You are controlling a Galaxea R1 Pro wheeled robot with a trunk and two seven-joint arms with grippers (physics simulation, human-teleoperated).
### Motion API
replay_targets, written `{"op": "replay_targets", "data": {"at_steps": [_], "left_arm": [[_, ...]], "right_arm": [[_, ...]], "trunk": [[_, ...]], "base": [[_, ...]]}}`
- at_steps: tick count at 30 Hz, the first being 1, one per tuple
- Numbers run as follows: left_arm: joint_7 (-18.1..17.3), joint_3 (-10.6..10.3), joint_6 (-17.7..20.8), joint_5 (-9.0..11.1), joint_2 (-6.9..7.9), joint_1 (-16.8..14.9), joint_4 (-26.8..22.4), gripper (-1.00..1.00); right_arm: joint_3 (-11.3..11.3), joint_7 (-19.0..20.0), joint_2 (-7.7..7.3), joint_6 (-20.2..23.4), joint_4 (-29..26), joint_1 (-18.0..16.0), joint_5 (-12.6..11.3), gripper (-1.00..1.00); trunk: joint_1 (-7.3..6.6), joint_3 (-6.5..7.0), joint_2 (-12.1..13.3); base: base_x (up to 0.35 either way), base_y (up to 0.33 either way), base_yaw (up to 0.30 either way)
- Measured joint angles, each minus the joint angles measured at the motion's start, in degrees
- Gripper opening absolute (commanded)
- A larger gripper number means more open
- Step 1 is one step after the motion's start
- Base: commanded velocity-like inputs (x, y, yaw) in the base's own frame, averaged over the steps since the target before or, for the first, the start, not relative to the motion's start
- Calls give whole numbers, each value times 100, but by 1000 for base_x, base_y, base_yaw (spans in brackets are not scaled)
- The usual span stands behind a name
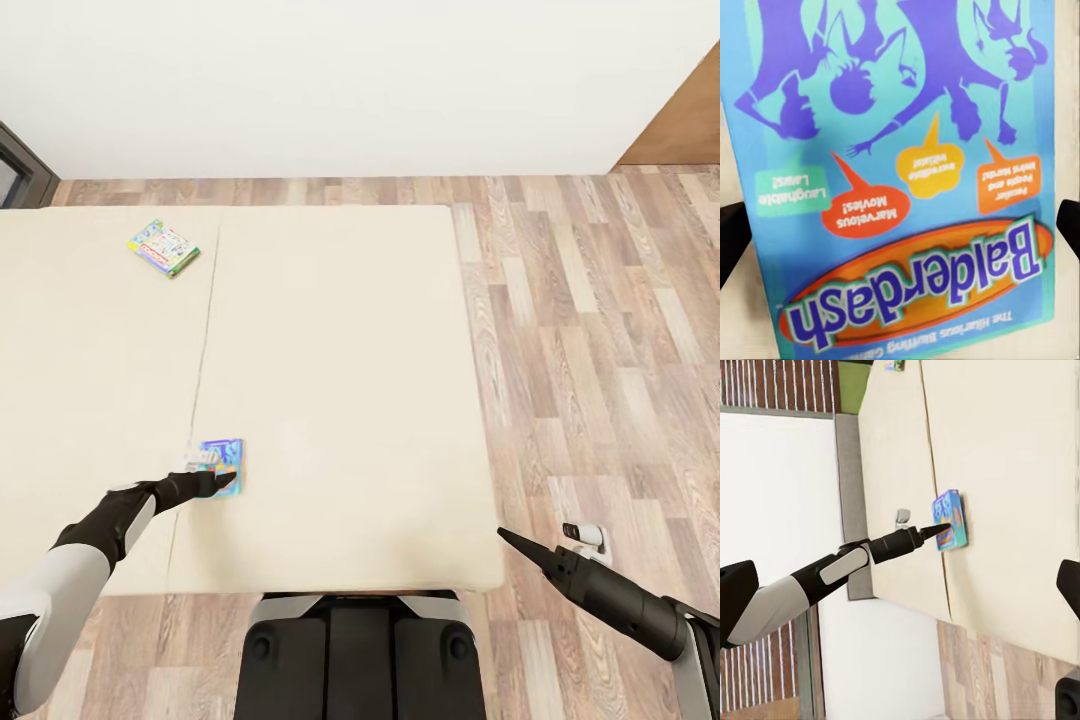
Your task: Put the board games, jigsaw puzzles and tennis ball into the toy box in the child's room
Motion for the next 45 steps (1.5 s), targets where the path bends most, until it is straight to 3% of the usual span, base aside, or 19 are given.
{"op": "replay_targets", "data": {"at_steps": [13, 34, 45], "left_arm": [[2, -8, -2, -3, 4, 0, 0, 100], [25, 24, 11, 9, 48, -17, -1, 100], [87, 33, 79, 16, 43, -223, -1, 100]], "right_arm": [[0, 0, 0, 0, 1, 0, 0, 100], [1, 0, 0, 0, 1, 0, -1, 100], [1, 0, -3, 0, 2, 0, -1, 100]], "trunk": [[0, 0, 0], [0, 0, 0], [0, 0, 0]], "base": [[0, -172, 0], [0, -6, 0], [0, 0, 0]]}}
